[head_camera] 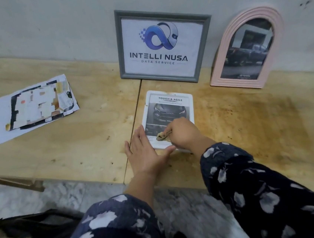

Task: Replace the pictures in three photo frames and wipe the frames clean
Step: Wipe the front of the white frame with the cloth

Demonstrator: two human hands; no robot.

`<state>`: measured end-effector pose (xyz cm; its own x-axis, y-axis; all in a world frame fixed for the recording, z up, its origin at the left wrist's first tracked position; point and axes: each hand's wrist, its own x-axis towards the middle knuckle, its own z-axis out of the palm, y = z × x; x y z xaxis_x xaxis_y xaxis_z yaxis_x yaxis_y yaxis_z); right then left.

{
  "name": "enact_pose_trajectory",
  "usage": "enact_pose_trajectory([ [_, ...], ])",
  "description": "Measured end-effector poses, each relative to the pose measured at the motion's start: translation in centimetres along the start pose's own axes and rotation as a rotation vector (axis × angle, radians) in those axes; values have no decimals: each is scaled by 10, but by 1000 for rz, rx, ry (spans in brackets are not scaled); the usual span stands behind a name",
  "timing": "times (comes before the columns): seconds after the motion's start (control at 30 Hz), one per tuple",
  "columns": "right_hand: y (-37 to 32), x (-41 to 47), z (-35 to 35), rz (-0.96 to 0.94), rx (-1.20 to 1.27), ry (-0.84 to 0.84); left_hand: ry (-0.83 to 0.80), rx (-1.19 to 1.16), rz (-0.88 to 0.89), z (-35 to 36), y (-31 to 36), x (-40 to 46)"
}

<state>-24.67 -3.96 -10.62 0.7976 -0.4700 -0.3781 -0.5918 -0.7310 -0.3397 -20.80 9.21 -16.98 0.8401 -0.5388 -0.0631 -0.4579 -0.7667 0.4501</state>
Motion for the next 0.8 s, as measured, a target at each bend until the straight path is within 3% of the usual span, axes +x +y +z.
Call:
enact_pose_trajectory([
  [0.2,-4,-3,1,30,55,39,103,86,153,-12,-38,4],
  [0.37,-8,6,-11,69,139,-19,89,94,129,-9,-36,6],
  [0.5,-20,43,-39,114,311,283,88,120,111,-9,-38,10],
  [0.6,-27,74,-38,89,235,390,68,111,94,-11,-34,10],
  [0.8,-23,107,-13,48,28,331,61,122,97,-13,-35,10],
])
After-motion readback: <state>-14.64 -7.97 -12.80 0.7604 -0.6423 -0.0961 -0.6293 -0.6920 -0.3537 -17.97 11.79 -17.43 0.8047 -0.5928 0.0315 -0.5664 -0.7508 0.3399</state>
